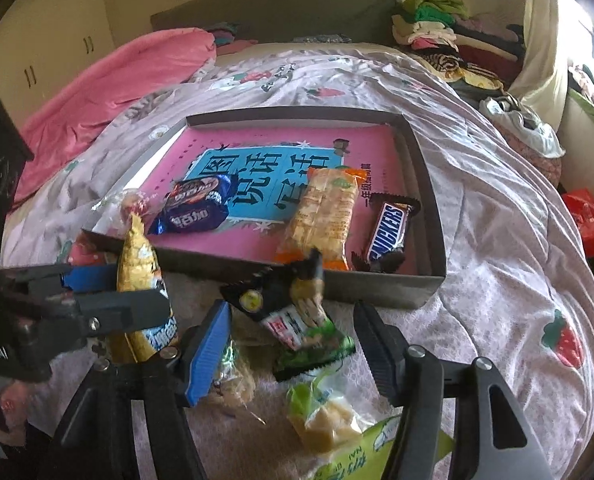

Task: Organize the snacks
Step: 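Grasp the yellow packet with left tool while right tool grasps the black-green cartoon packet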

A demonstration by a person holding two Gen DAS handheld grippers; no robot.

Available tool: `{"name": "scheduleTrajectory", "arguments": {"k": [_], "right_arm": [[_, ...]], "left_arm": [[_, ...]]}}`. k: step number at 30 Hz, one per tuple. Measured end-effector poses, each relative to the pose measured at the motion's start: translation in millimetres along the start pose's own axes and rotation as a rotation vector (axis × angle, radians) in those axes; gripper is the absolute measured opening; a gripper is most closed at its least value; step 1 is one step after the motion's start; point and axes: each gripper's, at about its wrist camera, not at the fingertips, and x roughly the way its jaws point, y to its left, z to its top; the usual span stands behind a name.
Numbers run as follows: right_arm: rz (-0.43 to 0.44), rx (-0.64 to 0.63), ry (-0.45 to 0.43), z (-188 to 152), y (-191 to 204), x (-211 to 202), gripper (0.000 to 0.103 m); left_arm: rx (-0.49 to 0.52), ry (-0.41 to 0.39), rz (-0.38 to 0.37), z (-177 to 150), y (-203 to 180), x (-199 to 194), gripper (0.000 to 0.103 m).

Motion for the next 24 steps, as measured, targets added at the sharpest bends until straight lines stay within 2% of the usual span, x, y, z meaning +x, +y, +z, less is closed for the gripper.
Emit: {"name": "scheduleTrajectory", "arguments": {"k": [6,8,12,19,24], "right_arm": [[0.008,0.044,-0.011,1.1,-6.9,4.1,0.062],[0.009,0.055,-0.006,1.2,-10.1,5.9,0.056],[0.013,0.077,-0.002,-0.3,-15.8,7.8,0.045],[0.018,0.089,-0.022,-1.5,-19.3,2.8,0.036],[0.032,0.083,-0.044,-0.7,-17.9,-2.9,0.034]], "left_arm": [[-0.002,0.000,-0.012,1.6,2.1,3.9,0.073],[-0.004,0.000,-0.013,2.5,2.7,5.1,0.069],[-0.004,-0.001,-0.019,3.9,2.7,6.5,0.067],[-0.007,0.004,-0.030,4.9,2.4,10.2,0.053],[-0.009,0.010,-0.043,5.4,3.2,14.5,0.042]]}}
